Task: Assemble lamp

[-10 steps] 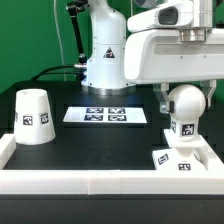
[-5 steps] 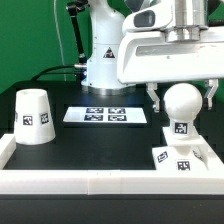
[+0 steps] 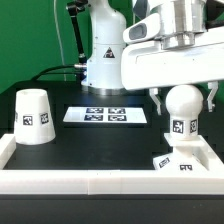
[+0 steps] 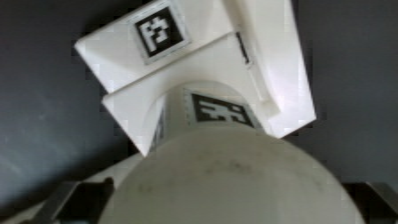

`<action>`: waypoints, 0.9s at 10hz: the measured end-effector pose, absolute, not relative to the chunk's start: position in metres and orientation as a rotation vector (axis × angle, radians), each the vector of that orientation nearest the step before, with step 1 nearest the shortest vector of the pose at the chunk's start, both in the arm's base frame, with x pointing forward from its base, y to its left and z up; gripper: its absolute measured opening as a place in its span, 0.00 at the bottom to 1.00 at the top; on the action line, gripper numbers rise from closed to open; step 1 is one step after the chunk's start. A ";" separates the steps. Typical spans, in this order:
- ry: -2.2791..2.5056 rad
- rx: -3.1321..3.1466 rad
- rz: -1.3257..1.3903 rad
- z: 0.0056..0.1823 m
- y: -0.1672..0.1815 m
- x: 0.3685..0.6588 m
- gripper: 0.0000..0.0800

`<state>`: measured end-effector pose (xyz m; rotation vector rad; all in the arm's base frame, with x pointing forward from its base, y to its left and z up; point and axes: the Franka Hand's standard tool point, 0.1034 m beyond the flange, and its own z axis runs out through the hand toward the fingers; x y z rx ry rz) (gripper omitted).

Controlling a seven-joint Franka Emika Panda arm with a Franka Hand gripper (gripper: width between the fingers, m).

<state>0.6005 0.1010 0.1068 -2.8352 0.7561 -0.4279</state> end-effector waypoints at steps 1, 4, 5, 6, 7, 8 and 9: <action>0.854 -2.790 -0.412 0.107 0.100 0.601 0.72; 1.145 -2.626 -0.368 0.108 0.093 0.605 0.72; 1.280 -2.539 -0.345 0.108 0.091 0.607 0.72; 1.355 -2.485 -0.331 0.108 0.089 0.608 0.72; 1.430 -2.431 -0.315 0.107 0.090 0.609 0.72; 1.480 -2.393 -0.304 0.107 0.091 0.609 0.72; 1.501 -2.377 -0.300 0.107 0.091 0.609 0.73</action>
Offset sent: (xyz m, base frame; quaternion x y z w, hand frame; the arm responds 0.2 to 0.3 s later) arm 0.0076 0.0012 -0.0032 0.0430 -0.0466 0.2139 0.9748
